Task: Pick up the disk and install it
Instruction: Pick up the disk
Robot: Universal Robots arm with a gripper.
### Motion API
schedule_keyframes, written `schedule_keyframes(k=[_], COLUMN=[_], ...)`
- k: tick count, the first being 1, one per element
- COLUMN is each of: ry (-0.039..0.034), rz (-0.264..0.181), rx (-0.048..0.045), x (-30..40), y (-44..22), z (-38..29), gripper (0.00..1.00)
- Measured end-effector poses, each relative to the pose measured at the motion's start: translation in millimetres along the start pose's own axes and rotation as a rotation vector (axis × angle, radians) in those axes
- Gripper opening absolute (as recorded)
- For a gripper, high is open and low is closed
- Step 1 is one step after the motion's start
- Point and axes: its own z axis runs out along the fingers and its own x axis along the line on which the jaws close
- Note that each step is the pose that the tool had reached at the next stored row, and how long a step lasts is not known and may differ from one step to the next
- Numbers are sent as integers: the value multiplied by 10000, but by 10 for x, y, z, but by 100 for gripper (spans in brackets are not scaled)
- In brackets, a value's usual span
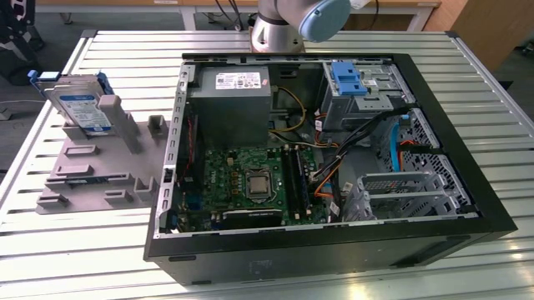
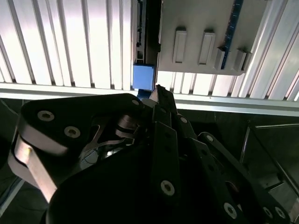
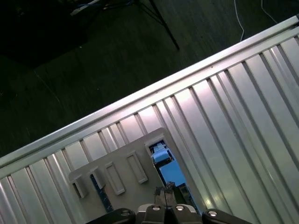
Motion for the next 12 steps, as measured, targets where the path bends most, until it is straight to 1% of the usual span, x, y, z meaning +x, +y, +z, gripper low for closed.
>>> schedule_keyframes(k=[12], ry=[41], rz=[-1068], rx=[-6], x=[0], y=[0], z=[2], gripper=[11])
